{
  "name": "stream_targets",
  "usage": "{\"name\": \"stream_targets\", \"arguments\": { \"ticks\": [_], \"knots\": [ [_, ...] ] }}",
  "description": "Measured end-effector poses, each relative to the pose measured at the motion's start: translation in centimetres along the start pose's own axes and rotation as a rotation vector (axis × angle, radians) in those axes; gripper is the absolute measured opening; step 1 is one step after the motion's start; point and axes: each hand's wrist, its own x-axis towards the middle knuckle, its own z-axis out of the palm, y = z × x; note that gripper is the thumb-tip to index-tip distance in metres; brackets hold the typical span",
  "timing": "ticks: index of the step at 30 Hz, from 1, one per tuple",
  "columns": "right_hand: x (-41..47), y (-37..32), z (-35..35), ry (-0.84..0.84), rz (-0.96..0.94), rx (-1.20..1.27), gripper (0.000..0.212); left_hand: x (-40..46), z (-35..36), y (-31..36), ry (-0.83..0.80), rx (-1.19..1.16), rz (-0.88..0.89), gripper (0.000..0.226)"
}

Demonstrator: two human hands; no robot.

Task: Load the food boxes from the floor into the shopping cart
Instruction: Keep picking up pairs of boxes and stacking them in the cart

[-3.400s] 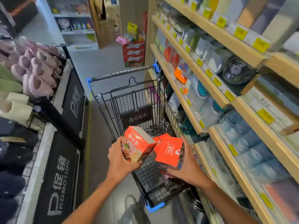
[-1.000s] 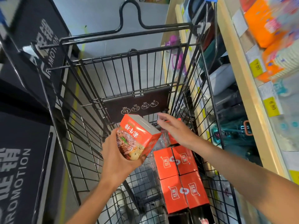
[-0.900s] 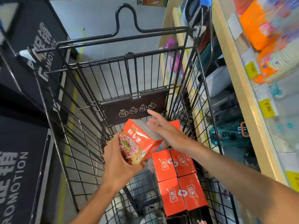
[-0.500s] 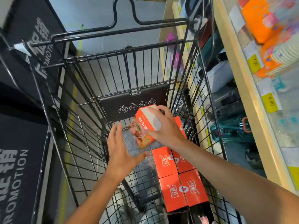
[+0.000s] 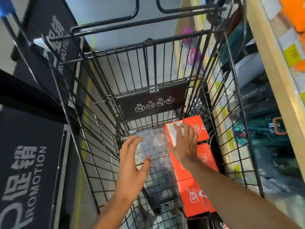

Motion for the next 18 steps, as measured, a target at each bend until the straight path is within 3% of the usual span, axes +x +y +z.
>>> {"name": "stream_targets", "arguments": {
  "ticks": [7, 15, 18],
  "knots": [
    [-0.1, 0.3, -1.6, -0.087, -0.011, 0.063, 0.071, -0.1, -1.6, 2.0, -0.007, 0.005, 0.069, 0.049],
    [-0.9, 1.6, -15.2, -0.167, -0.065, 0.294, 0.049, 1.1, -7.1, 10.4, -0.282, 0.256, 0.169, 0.051],
    [-1.8, 1.2, -20.2, -0.154, -0.053, 0.366, 0.052, 1.3, -9.8, 14.4, -0.336, 0.357, 0.261, 0.051]
  ]
}}
